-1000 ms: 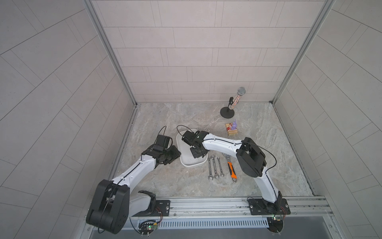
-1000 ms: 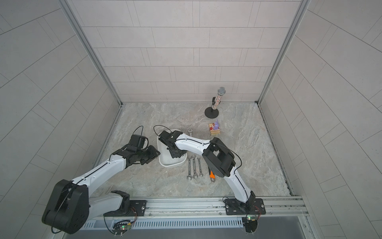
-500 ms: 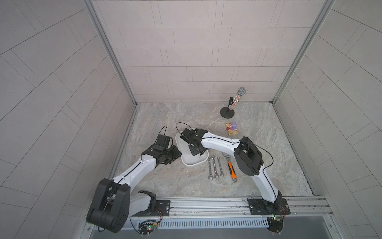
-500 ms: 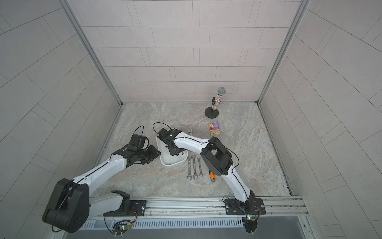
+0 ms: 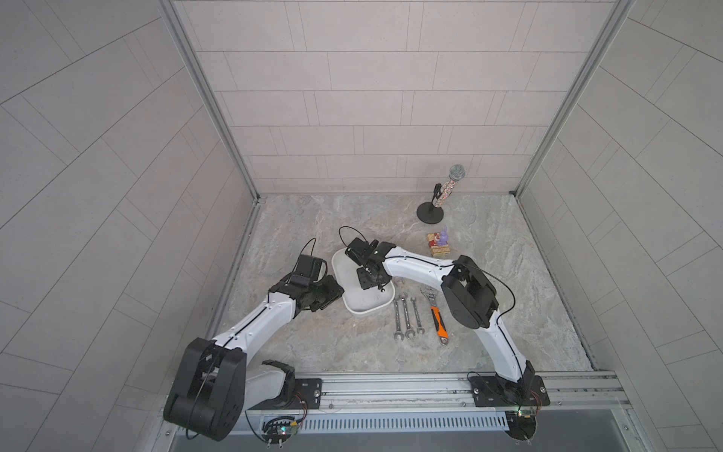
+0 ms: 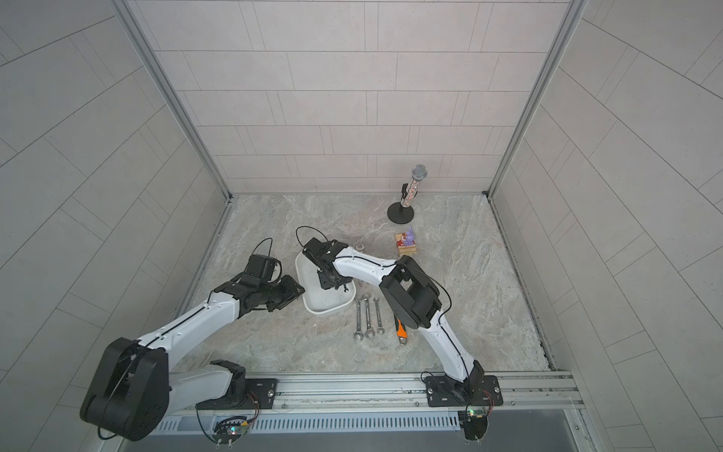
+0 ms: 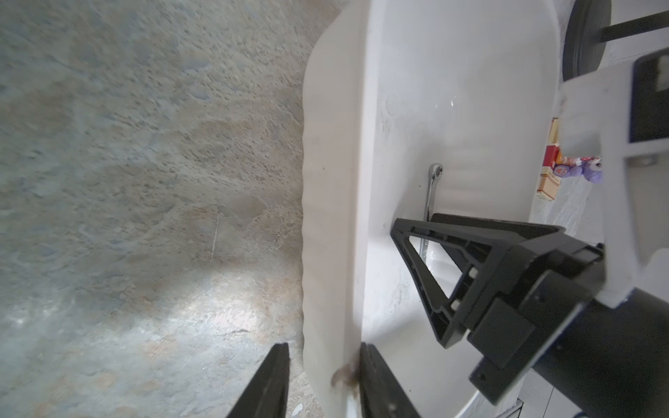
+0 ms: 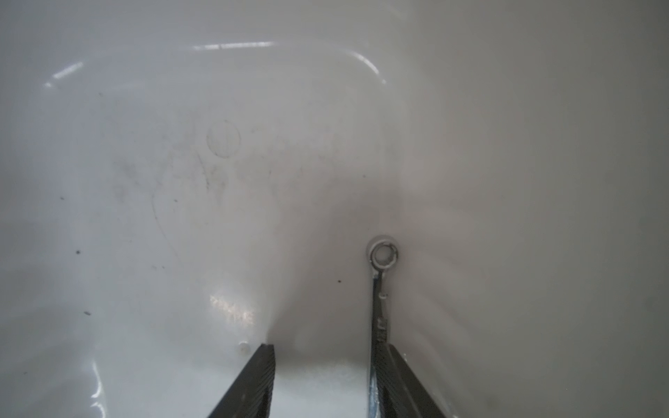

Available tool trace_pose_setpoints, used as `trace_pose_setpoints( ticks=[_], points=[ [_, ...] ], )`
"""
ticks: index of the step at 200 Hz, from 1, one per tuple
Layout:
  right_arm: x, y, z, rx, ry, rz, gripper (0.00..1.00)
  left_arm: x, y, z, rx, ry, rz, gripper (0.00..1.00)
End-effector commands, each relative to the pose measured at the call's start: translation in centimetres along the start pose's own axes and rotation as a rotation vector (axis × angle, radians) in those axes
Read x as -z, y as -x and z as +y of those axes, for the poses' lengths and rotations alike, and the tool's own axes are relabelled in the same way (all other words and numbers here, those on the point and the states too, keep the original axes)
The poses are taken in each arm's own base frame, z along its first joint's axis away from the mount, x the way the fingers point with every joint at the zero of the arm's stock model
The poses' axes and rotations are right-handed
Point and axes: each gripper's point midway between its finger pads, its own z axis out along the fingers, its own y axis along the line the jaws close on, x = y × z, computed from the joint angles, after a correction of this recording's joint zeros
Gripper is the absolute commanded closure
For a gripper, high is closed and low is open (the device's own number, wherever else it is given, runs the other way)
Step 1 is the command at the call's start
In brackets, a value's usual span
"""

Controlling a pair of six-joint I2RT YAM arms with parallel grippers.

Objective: Take out the wrench from the storage box
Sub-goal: Pick up the wrench from the storage box.

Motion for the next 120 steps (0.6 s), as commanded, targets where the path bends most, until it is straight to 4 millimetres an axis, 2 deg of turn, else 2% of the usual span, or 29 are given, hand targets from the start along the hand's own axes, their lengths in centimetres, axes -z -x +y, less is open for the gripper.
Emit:
trace_pose_setpoints(
  ticks=[1,20,49,78,91,120],
  points=[
    [-3.3,-3.8,1.3,-0.048,0.11,0.146,0.52,0.1,0.0,0.4,-0.013,0.024,-0.004,0.62],
    [-2.6,-3.4,2.1,-0.026,0.123,0.127,0.54,0.1,-0.1,0.5,-0.01,0.022,-0.003,0.63],
    [-0.2,-1.1,2.4,0.045,0.096,0.012,0.54,0.0,-0.2,0.4,-0.011,0.018,0.001,0.63],
    [2.0,0.9,1.6,0.172,0.058,-0.067,0.56,0.0,-0.2,0.4,-0.012,0.013,0.003,0.62],
    [2.4,1.1,1.4,0.27,0.07,-0.067,0.56,0.0,-0.3,0.4,-0.011,0.011,0.004,0.62],
    [1.9,0.3,1.0,0.412,0.166,0.037,0.55,-0.2,-0.4,0.3,-0.007,0.004,0.011,0.62]
  ],
)
